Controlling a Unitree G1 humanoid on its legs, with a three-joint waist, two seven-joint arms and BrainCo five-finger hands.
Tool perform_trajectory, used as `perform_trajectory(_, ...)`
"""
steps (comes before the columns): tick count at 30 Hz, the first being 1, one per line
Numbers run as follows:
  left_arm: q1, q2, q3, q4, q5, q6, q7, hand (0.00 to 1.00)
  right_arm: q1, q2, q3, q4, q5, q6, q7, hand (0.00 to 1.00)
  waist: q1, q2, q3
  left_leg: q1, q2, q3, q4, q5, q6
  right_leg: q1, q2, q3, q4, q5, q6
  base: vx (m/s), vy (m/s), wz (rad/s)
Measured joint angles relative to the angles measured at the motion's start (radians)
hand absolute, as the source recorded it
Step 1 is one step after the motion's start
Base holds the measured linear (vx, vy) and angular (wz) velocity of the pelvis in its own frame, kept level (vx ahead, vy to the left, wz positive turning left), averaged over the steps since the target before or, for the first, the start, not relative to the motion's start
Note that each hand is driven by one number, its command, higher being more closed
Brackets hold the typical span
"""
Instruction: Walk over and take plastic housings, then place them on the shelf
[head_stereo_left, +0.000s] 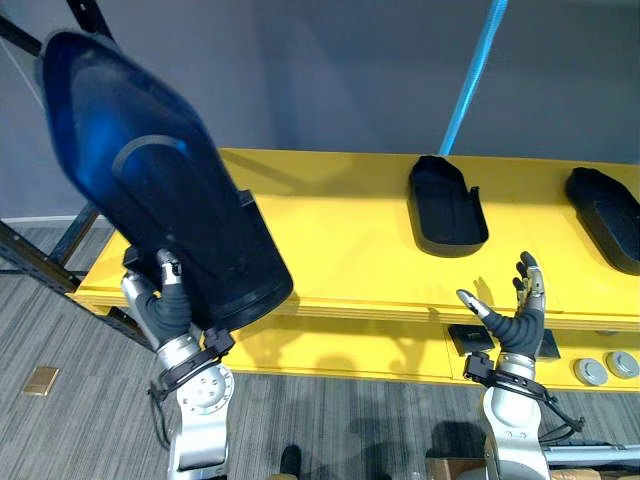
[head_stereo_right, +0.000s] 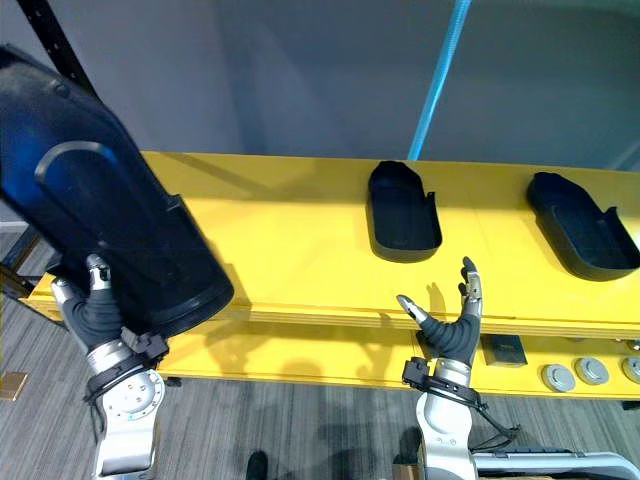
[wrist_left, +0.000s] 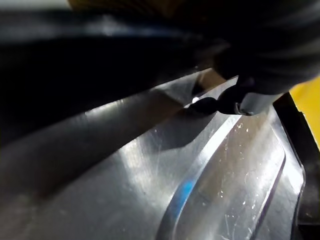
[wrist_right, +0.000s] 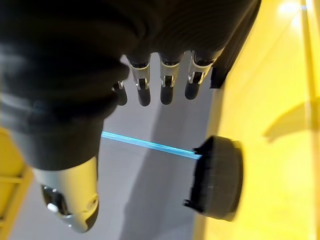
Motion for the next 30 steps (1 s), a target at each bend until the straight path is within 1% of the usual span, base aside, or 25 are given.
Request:
perform_trajectory(2,-0.017,0.095,0.058,0.072,-0.061,-0.009,-0.049,1.0,0.016,0.0,-0.008,0.001,0.039,0.0,0.025,0.0,-0.008,-0.002,0.004,0.007,0.009,0.054,-0.036,0.025,0.0,-0.019,-0.002,0.005,0.001,0.001,0.002,-0.04,0.038,0.01)
perform_trajectory(3,-0.035,0.145,0.079,0.123,-0.105,-0.009,-0.078,1.0,0.028,0.001,-0.007,0.001,0.065,0.0,0.043,0.0,-0.009,-0.001,0.005,0.01,0.011,0.067,-0.052,0.043,-0.001,-0.028,0.0,0.011,0.002,0.003,0.004,-0.01,0.024,-0.15)
perform_trajectory(4,-0.073,0.21,0.096,0.197,-0.165,-0.008,-0.112,1.0,0.05,0.001,-0.005,0.001,0.096,-0.001,0.065,0.0,-0.009,-0.001,0.008,0.009,0.012,0.081,-0.073,0.062,0.001,-0.041,0.001,0.016,0.001,0.007,0.006,-0.01,0.015,-0.14)
perform_trajectory(5,-0.096,0.242,0.101,0.234,-0.193,-0.008,-0.126,1.0,0.06,0.002,-0.004,0.002,0.106,-0.001,0.075,0.0,-0.009,-0.003,0.011,0.006,0.012,0.089,-0.075,0.067,0.006,-0.049,0.001,0.02,0.002,0.008,0.006,-0.01,0.022,-0.23)
perform_trajectory(6,-0.139,0.301,0.114,0.304,-0.243,-0.008,-0.151,1.0,0.077,0.001,0.007,0.004,0.132,-0.001,0.096,0.0,-0.008,-0.007,0.016,-0.002,0.011,0.104,-0.075,0.071,0.001,-0.066,0.001,0.036,0.002,0.013,0.006,-0.01,0.026,-0.3)
perform_trajectory(8,-0.225,0.401,0.116,0.405,-0.321,-0.006,-0.178,1.0,0.104,0.002,0.043,0.008,0.14,-0.001,0.121,0.0,-0.01,-0.015,0.026,-0.015,0.011,0.131,-0.075,0.074,-0.001,-0.093,0.002,0.063,0.001,0.02,0.006,-0.01,0.025,-0.4)
perform_trajectory(10,-0.318,0.487,0.098,0.483,-0.377,-0.006,-0.197,1.0,0.133,0.002,0.095,0.014,0.166,-0.001,0.144,0.0,-0.019,-0.02,0.04,-0.022,0.009,0.146,-0.075,0.076,0.001,-0.106,0.001,0.077,-0.005,0.026,0.009,0.0,0.011,-0.23)
perform_trajectory(11,-0.344,0.512,0.088,0.504,-0.394,-0.006,-0.203,1.0,0.142,0.002,0.111,0.018,0.167,-0.001,0.148,0.0,-0.023,-0.019,0.044,-0.022,0.009,0.148,-0.075,0.076,0.001,-0.105,0.001,0.079,-0.009,0.027,0.01,0.01,0.004,-0.15)
perform_trajectory(12,-0.402,0.577,0.058,0.553,-0.431,-0.007,-0.217,1.0,0.151,0.002,0.15,0.034,0.167,-0.001,0.159,0.0,-0.031,-0.019,0.051,-0.025,0.009,0.16,-0.075,0.075,0.001,-0.113,0.001,0.089,-0.014,0.031,0.01,0.0,0.003,-0.17)
perform_trajectory(14,-0.466,0.636,0.019,0.602,-0.462,-0.009,-0.224,1.0,0.159,0.001,0.184,0.052,0.167,-0.001,0.167,0.0,-0.035,-0.018,0.053,-0.036,0.009,0.17,-0.075,0.075,0.001,-0.13,0.002,0.098,-0.014,0.032,0.01,0.0,-0.002,-0.17)
perform_trajectory(16,-0.567,0.722,-0.05,0.675,-0.513,-0.019,-0.244,1.0,0.179,0.0,0.222,0.06,0.165,-0.001,0.179,0.0,-0.04,-0.019,0.066,-0.05,0.012,0.172,-0.074,0.076,0.001,-0.148,0.007,0.108,-0.014,0.034,0.008,0.0,-0.012,-0.12)
perform_trajectory(19,-0.623,0.799,-0.144,0.742,-0.567,-0.023,-0.276,1.0,0.182,-0.005,0.253,0.063,0.164,-0.001,0.184,0.0,-0.045,-0.018,0.079,-0.055,0.014,0.19,-0.074,0.076,0.001,-0.163,0.008,0.124,-0.015,0.035,0.008,0.01,-0.015,-0.16)
perform_trajectory(20,-0.631,0.809,-0.163,0.75,-0.579,-0.025,-0.285,1.0,0.184,-0.006,0.257,0.064,0.164,-0.001,0.184,0.0,-0.045,-0.018,0.079,-0.058,0.015,0.194,-0.074,0.076,0.001,-0.167,0.009,0.126,-0.015,0.035,0.008,0.0,-0.015,-0.11)
perform_trajectory(21,-0.635,0.825,-0.188,0.752,-0.606,-0.026,-0.312,1.0,0.183,-0.012,0.268,0.066,0.164,-0.001,0.184,0.0,-0.046,-0.018,0.08,-0.065,0.017,0.195,-0.074,0.076,0.0,-0.176,0.011,0.13,-0.015,0.036,0.006,0.0,-0.018,-0.08)
perform_trajectory(24,-0.644,0.846,-0.233,0.772,-0.646,-0.027,-0.357,1.0,0.183,-0.021,0.289,0.067,0.164,-0.001,0.184,0.0,-0.045,-0.017,0.088,-0.073,0.022,0.198,-0.074,0.076,0.0,-0.187,0.018,0.139,-0.015,0.038,0.003,0.01,-0.03,-0.08)
perform_trajectory(25,-0.646,0.854,-0.244,0.778,-0.651,-0.026,-0.366,1.0,0.183,-0.021,0.292,0.067,0.163,-0.001,0.183,0.0,-0.045,-0.017,0.091,-0.073,0.024,0.199,-0.074,0.076,0.0,-0.188,0.02,0.141,-0.014,0.039,0.003,0.0,-0.031,-0.08)
perform_trajectory(27,-0.647,0.892,-0.282,0.786,-0.665,-0.026,-0.39,1.0,0.18,-0.022,0.31,0.072,0.162,-0.001,0.181,0.0,-0.046,-0.016,0.107,-0.076,0.029,0.202,-0.074,0.077,-0.001,-0.194,0.026,0.146,-0.014,0.04,0.0,-0.01,-0.031,-0.07)
perform_trajectory(30,-0.648,0.908,-0.301,0.792,-0.666,-0.026,-0.413,1.0,0.176,-0.023,0.318,0.101,0.159,-0.001,0.18,0.0,-0.046,-0.012,0.111,-0.094,0.032,0.202,-0.074,0.079,-0.004,-0.213,0.03,0.147,-0.013,0.043,-0.003,-0.01,-0.011,-0.01)
